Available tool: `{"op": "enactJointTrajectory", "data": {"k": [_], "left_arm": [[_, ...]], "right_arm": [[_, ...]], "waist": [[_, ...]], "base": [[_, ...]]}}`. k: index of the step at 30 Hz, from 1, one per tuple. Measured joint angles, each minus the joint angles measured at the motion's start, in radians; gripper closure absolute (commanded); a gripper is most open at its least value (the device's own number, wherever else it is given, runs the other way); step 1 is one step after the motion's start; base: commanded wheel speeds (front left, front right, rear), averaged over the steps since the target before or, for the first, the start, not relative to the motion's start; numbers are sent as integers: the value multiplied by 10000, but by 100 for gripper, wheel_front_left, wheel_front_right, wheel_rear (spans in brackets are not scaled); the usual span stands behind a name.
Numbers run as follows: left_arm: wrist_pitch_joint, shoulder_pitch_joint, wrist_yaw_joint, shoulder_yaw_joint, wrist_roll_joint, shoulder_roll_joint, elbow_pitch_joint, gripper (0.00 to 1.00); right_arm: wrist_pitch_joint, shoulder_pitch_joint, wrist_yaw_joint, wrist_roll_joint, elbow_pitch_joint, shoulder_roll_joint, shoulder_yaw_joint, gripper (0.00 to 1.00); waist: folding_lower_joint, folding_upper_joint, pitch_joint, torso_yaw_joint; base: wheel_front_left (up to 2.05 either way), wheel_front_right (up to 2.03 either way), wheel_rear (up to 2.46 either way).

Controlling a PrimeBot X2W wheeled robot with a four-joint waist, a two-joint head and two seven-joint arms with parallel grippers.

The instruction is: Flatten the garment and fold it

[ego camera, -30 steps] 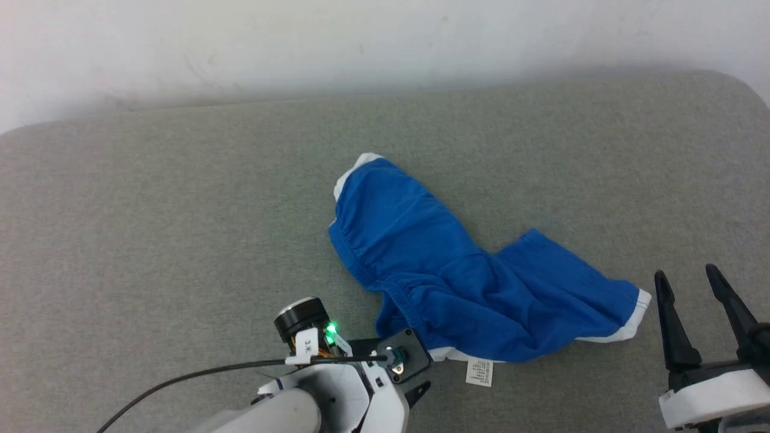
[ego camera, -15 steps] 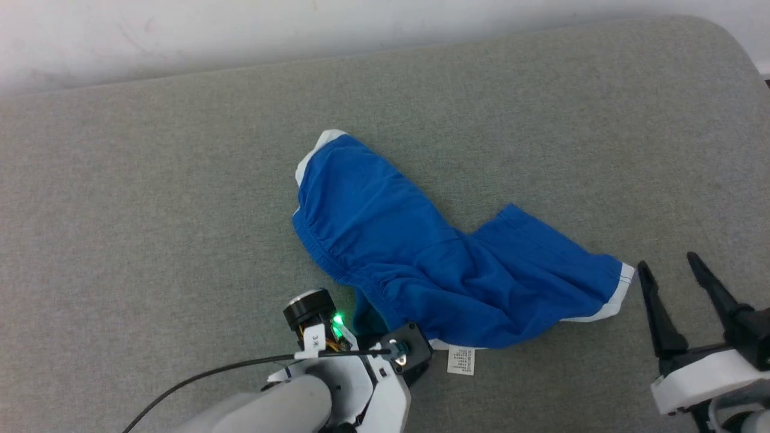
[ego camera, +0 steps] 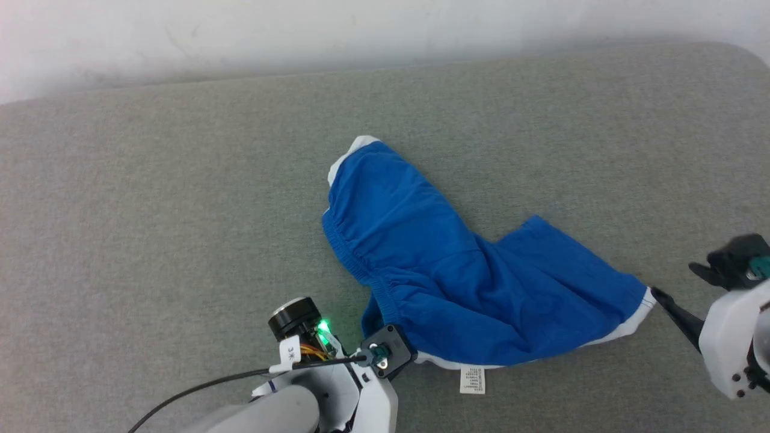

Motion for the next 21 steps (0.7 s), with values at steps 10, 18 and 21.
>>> {"op": "enactJointTrajectory", "data": {"k": [10, 18, 21], "left_arm": [[-128, -37, 33, -36, 2, -136, 25, 100], [-328, -35, 50, -35, -44, -178, 219, 100], [-430, 5, 79, -36, -194, -171, 284, 100]], "right_arm": [[2426, -1909, 0, 1918, 1455, -742, 2355, 0], [1670, -2356, -31, 2583, 2842, -320, 3570, 93], [995, -2408, -46, 2786, 3085, -301, 3952, 100]], "waist": [[1, 0, 355, 360], [0, 0, 382, 539], [0, 0, 220, 521]], "base": [[0, 0, 0], [0, 0, 0], [0, 0, 0]]}}
